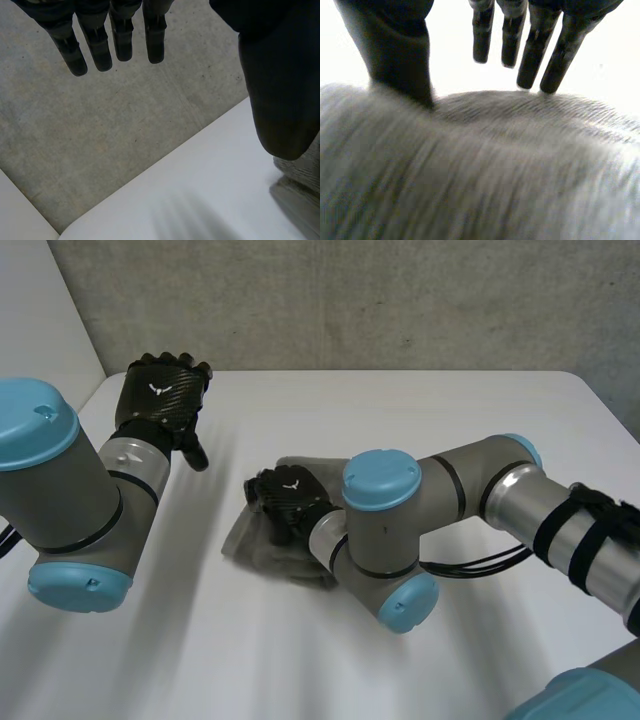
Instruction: Fold the towel.
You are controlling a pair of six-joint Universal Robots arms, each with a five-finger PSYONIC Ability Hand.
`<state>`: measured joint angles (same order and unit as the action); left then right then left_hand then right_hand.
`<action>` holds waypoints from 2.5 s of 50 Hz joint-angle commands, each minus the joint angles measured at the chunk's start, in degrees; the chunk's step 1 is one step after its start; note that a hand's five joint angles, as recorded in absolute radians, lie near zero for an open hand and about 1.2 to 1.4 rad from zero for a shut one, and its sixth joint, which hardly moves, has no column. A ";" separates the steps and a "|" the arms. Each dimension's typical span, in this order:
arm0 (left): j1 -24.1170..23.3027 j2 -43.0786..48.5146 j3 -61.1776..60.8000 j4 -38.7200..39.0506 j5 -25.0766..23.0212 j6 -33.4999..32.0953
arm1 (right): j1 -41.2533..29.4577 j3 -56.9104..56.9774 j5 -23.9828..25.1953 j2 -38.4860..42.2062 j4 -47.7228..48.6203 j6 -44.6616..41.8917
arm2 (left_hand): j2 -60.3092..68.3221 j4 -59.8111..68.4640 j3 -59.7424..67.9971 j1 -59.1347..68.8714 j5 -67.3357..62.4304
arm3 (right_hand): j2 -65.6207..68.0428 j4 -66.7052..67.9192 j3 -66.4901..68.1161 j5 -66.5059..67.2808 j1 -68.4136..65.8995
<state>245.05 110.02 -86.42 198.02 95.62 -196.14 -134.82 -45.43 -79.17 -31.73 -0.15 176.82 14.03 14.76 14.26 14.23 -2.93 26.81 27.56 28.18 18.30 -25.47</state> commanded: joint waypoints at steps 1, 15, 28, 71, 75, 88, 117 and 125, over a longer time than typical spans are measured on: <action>-0.01 -0.15 0.81 -0.09 0.00 0.85 | 0.79 -8.10 0.07 -10.20 0.59 0.54 | -3.14 -3.87 -3.38 -3.34 2.04 | -16.81 -17.56 -18.18 -18.30 15.47; -5.37 0.46 2.92 -0.09 -3.16 0.85 | 13.89 -30.95 -5.82 -30.41 2.70 6.87 | -3.14 -3.87 -3.38 -3.34 2.04 | -16.81 -17.56 -18.18 -18.30 15.47; -13.01 11.17 3.18 -0.18 -8.09 5.24 | 16.88 -36.66 -5.65 -27.61 3.66 17.84 | -3.14 -3.87 -3.38 -3.34 2.04 | -16.81 -17.56 -18.18 -18.30 15.47; 0.52 11.80 0.46 -0.53 -8.44 0.93 | 8.35 -20.67 -8.46 -15.82 6.39 19.96 | -3.14 -3.87 -3.38 -3.34 2.04 | -16.81 -17.56 -18.18 -18.30 15.47; 0.43 5.75 0.72 -0.70 -8.35 1.11 | 8.70 -23.56 -8.37 -22.92 6.39 15.59 | -3.14 -3.87 -3.38 -3.34 2.04 | -16.81 -17.56 -18.18 -18.30 15.47; -0.45 -8.23 5.28 -3.24 -3.62 7.60 | 16.95 -29.98 -21.19 -40.42 6.13 -0.68 | -2.97 -3.70 -3.21 -3.17 1.87 | -16.81 -17.56 -18.18 -18.30 15.47; -0.54 -4.64 13.99 -22.85 4.83 11.39 | 24.87 -28.84 -9.16 -42.81 -0.11 -0.87 | -2.97 -3.70 -3.21 -3.17 1.87 | -16.81 -17.56 -18.18 -18.30 15.47; -0.54 -4.72 13.99 -23.29 3.52 12.62 | 25.22 -29.02 -8.90 -42.81 -0.20 -0.96 | -2.80 -3.53 -3.04 -3.00 1.70 | -16.81 -17.56 -18.18 -18.30 15.47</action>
<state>244.50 105.43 -72.36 174.79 99.70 -184.19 -109.76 -74.33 -88.08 -74.53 -0.34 175.91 13.93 14.70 14.26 14.23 -2.58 13.47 14.43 13.47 3.29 -12.80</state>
